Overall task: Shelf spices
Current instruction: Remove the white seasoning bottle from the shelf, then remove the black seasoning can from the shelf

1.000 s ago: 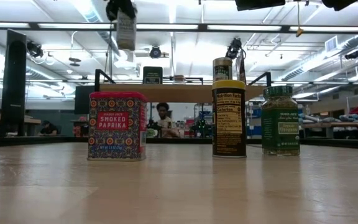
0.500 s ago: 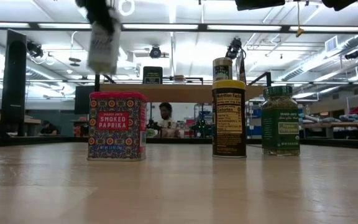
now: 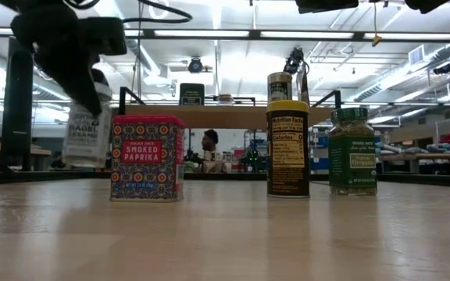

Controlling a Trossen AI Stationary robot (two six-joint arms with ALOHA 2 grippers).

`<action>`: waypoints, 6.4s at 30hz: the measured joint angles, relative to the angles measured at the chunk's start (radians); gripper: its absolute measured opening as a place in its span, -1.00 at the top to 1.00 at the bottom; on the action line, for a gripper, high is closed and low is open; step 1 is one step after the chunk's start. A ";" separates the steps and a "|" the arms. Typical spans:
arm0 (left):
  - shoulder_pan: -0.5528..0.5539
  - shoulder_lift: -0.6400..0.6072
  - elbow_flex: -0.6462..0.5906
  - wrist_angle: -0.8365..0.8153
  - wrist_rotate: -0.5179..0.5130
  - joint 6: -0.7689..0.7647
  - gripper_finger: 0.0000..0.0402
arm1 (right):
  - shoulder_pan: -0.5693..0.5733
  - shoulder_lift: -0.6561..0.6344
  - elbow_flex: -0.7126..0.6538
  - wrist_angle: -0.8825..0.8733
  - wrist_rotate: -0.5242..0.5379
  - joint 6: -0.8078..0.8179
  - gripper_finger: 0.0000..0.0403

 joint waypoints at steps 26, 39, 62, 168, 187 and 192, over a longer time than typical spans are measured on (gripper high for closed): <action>-0.006 0.075 -0.074 0.165 0.041 0.085 -0.23 | 0.000 0.000 0.000 -0.006 0.004 0.015 0.28; -0.006 0.078 0.054 0.006 -0.005 0.023 -0.40 | 0.002 0.000 0.000 -0.007 0.007 0.014 0.28; 0.360 0.080 0.482 -0.077 -0.251 0.631 -0.53 | 0.014 0.000 0.000 -0.006 -0.003 0.014 0.28; 0.092 0.563 0.234 0.378 0.064 0.319 0.44 | 0.034 0.000 0.040 -0.046 -0.021 -0.018 0.34; 0.095 0.574 0.284 0.381 -0.039 0.288 -0.08 | 0.034 0.000 0.040 -0.052 -0.026 -0.012 0.33; 0.093 0.573 0.365 0.313 -0.039 0.290 -0.08 | 0.035 0.000 0.040 -0.052 -0.026 -0.012 0.34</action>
